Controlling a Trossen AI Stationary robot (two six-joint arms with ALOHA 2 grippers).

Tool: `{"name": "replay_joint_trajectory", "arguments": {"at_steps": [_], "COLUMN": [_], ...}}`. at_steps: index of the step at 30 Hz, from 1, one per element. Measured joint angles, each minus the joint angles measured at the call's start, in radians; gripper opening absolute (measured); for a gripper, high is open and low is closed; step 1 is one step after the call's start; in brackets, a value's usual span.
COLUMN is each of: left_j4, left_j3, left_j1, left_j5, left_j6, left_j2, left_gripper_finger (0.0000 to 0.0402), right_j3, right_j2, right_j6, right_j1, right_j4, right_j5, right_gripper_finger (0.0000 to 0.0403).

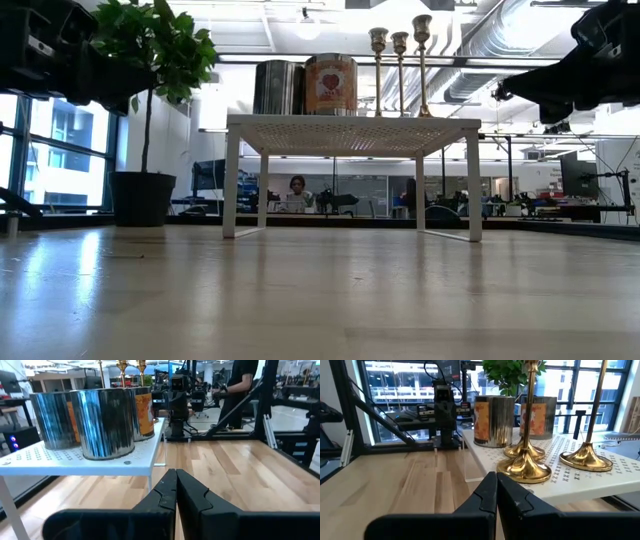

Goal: Pick & Place candle stick holders
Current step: Return to Home Position

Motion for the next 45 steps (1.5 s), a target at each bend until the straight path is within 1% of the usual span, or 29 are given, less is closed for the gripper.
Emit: {"name": "replay_joint_trajectory", "arguments": {"at_steps": [9,16,45], "left_j4": [0.000,-0.001,0.000], "left_j3": [0.000,0.000,0.000], "left_j1": [0.000,0.000,0.000], "left_j5": [0.001,0.021,0.025], "left_j6": [0.017,0.011,0.010], "left_j2": [0.001,0.002,0.002], "left_gripper_finger": [0.0001,0.0001,0.0001], "right_j3": [0.000,0.000,0.000], "right_j2": [0.012,0.012,0.013], "right_j6": [0.004,0.004,0.005], "right_j1": [0.000,0.000,0.000], "right_j4": [0.000,0.003,0.004], "right_j5": [0.000,0.000,0.000], "right_gripper_finger": [0.0001,0.0004,0.0007]}}
